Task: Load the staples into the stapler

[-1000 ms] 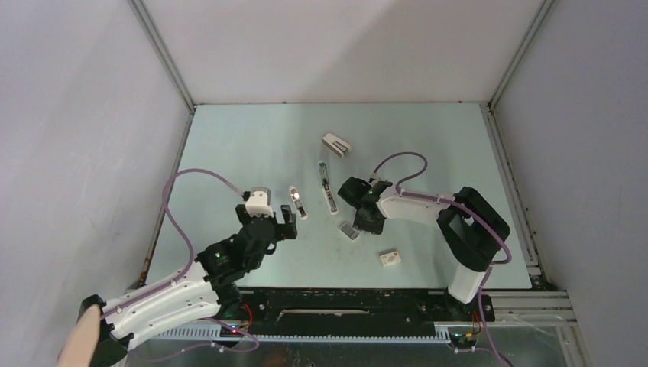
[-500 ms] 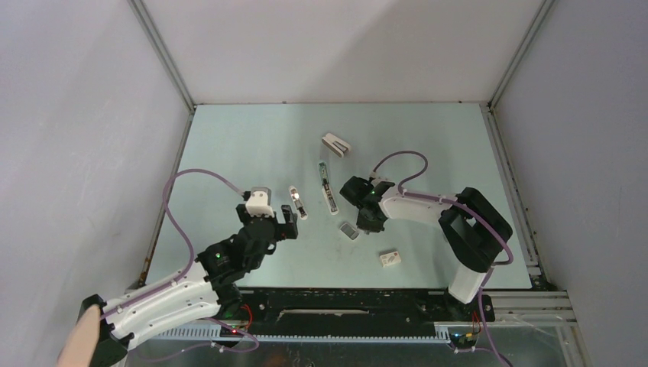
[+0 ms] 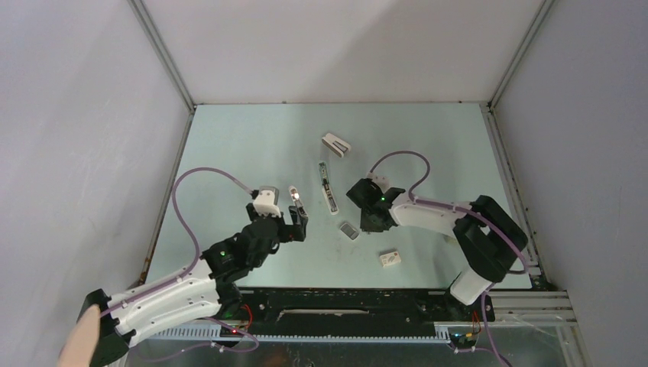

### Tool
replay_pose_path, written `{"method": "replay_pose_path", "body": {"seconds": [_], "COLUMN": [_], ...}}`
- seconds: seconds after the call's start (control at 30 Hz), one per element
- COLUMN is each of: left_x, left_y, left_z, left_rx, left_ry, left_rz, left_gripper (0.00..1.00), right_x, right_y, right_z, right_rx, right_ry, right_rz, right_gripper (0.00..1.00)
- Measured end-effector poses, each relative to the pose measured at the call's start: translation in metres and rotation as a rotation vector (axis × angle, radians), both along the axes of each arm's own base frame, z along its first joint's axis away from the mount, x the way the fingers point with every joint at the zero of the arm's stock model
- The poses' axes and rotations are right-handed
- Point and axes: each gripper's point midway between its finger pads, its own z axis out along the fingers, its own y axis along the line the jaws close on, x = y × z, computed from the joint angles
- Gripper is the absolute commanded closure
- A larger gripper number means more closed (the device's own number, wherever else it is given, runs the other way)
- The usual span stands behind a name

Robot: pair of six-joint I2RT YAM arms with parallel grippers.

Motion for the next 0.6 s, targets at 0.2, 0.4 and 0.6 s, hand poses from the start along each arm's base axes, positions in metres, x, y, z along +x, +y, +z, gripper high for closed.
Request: {"method": "replay_pose_path", "body": {"seconds": [0.2, 0.4, 0.6], "left_x": [-0.003, -0.004, -0.008], "left_y": [-0.031, -0.06, -0.089], "left_z": [0.001, 0.013, 0.04], "left_rx": [-0.107, -0.196, -0.273], "left_ry": [0.0, -0.044, -0.169], "left_rz": [-0.106, -0.218, -0.377], "left_gripper": [0.0, 0.01, 0.01], "right_x": [0.001, 0.004, -0.001], "right_y": [0.012, 0.022, 0.023], "right_z": [0.035, 0.094, 0.142], "right_rx": [0.184, 0.41, 0.59], "right_ry": [-0.106, -0.287, -0.418], "right_rz": [0.091, 0.191, 0.295], "right_gripper": [0.91, 0.89, 0.89]}}
